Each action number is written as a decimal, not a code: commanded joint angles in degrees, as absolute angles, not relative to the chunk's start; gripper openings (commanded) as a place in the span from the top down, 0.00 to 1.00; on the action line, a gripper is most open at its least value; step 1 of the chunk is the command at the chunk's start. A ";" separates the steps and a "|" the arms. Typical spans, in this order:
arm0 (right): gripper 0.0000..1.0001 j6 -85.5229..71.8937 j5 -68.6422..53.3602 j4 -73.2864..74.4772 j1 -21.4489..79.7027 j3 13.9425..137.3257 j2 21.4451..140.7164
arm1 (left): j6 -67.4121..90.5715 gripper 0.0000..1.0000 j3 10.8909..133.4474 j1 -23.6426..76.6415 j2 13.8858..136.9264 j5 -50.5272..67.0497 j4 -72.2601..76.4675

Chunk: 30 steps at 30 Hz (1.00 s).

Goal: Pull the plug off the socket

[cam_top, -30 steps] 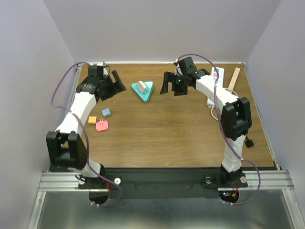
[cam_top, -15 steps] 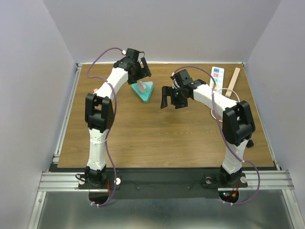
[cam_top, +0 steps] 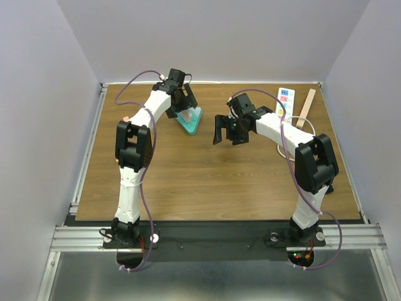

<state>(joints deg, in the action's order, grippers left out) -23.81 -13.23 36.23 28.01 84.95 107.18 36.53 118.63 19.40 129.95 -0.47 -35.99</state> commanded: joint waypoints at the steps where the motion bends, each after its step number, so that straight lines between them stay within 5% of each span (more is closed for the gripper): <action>1: 0.00 -24.26 -12.39 33.66 28.13 85.43 106.00 | 36.92 0.02 117.69 19.51 130.17 -0.27 -35.86; 5: 0.00 -24.35 -12.30 33.57 28.21 85.08 105.91 | 36.04 0.27 115.93 19.51 129.82 -0.26 -33.93; 6: 0.00 -24.52 -12.39 33.40 28.21 84.99 105.91 | 35.86 0.40 115.06 19.51 129.64 -0.26 -33.49; 14: 0.00 -25.40 -13.18 33.13 28.13 84.64 104.50 | 33.23 1.00 110.75 19.51 127.80 3.86 -31.64; 19: 0.04 -27.68 -14.15 32.44 28.13 85.60 103.01 | 26.39 1.00 104.52 20.91 122.09 6.59 -31.20; 20: 0.08 -28.12 -14.76 32.08 28.13 85.61 102.66 | 25.58 1.00 103.20 21.27 120.95 6.77 -31.38; 24: 0.76 -31.63 -20.91 29.19 28.13 85.08 101.69 | 23.12 1.00 93.38 24.69 115.41 6.15 -31.12; 25: 0.99 -32.16 -21.96 27.79 28.21 84.82 101.52 | 23.03 1.00 91.60 25.39 113.14 6.24 -30.85; 30: 1.00 -35.24 -29.43 24.09 28.13 81.23 101.86 | 26.44 1.00 81.84 31.45 106.80 7.99 -26.64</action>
